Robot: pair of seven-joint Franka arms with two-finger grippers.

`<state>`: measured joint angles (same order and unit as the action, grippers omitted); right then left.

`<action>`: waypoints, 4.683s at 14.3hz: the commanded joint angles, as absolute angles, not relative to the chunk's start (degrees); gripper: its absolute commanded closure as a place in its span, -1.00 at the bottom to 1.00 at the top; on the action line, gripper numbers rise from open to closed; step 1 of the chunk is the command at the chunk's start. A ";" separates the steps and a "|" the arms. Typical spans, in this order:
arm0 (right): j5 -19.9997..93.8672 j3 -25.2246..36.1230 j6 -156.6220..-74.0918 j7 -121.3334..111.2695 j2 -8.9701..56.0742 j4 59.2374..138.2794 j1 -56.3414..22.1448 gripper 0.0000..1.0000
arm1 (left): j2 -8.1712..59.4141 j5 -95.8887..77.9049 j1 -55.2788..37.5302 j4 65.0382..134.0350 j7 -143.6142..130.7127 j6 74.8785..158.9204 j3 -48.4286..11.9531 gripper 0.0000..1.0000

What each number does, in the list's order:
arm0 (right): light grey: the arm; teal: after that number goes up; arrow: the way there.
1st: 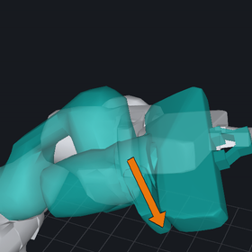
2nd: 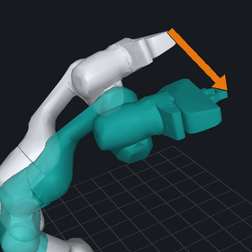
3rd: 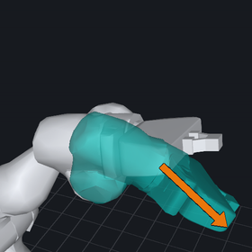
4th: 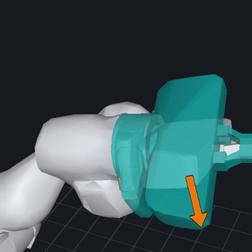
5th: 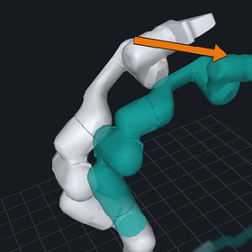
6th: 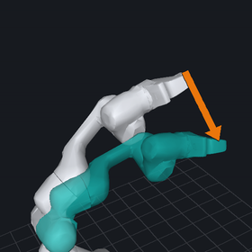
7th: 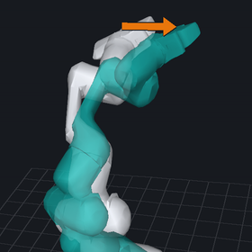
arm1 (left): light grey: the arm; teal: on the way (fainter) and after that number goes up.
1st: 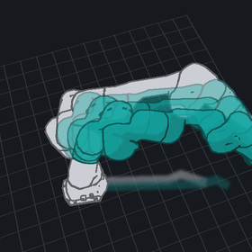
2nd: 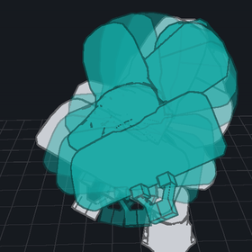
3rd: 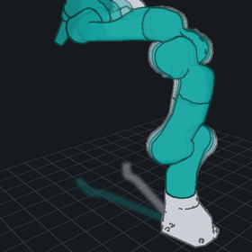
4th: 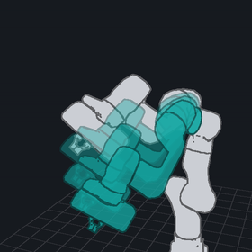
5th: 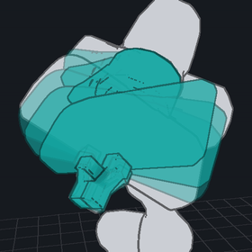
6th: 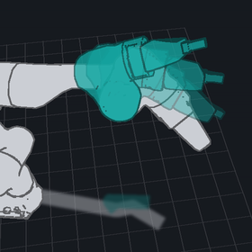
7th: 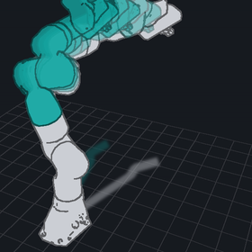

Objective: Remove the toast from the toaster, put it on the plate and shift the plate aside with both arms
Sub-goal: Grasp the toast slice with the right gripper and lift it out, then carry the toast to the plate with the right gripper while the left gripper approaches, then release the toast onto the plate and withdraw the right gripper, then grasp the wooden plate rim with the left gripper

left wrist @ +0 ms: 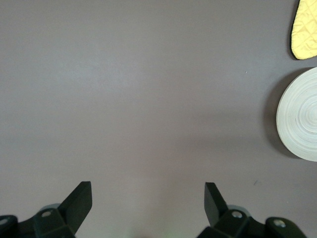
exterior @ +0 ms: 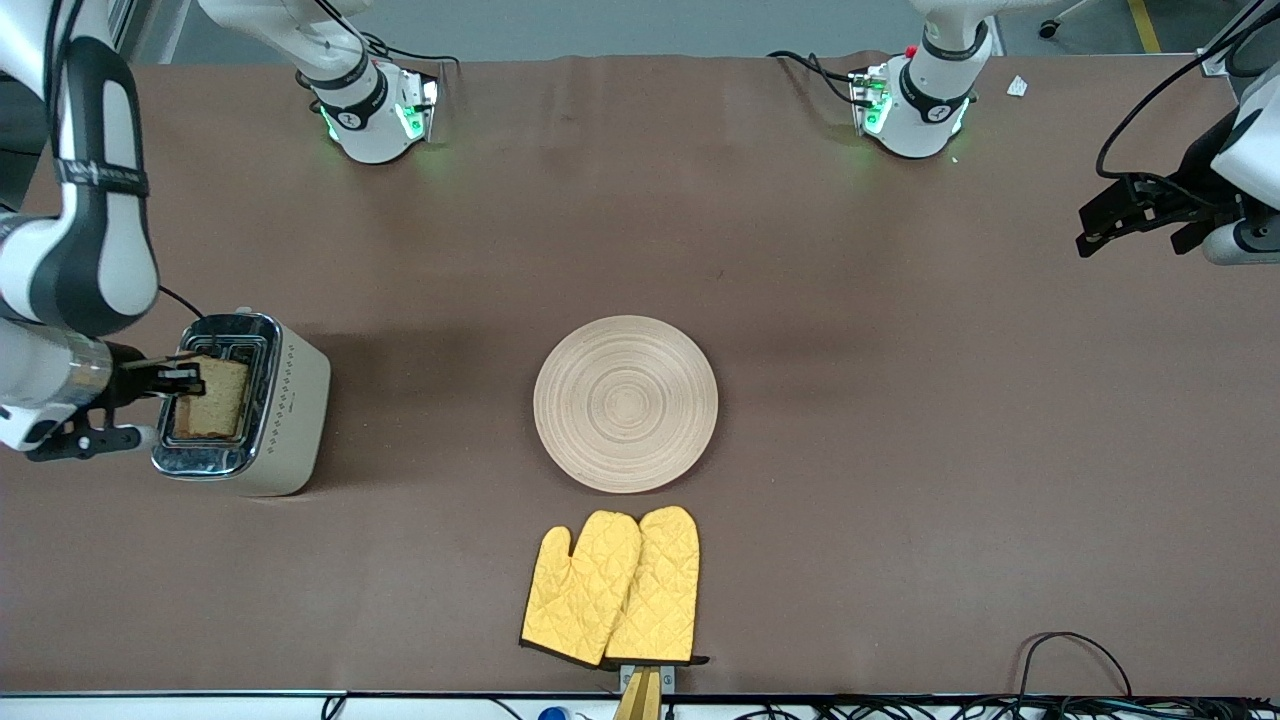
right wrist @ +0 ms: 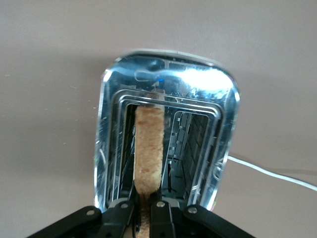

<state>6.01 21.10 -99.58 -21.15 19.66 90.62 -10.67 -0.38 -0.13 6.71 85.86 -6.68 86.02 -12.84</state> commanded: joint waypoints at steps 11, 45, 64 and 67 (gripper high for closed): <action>8.17 6.35 -90.51 -2.16 15.55 85.24 -10.90 0.79 | 6.85 -0.79 7.56 85.61 -4.66 89.30 -13.45 -1.00; 7.21 -2.64 -118.39 61.17 37.88 77.70 -31.91 -1.00 | 36.12 -31.01 6.94 83.76 -2.20 99.40 -14.85 -1.00; 0.89 14.41 -97.11 1.67 -0.41 95.43 -11.07 -1.00 | 54.14 -69.61 -7.03 84.11 35.67 119.00 -14.77 0.07; -2.37 13.80 -97.39 1.67 -5.26 97.12 -10.73 -1.00 | 55.54 -70.49 -8.43 83.94 36.47 123.29 -14.77 0.30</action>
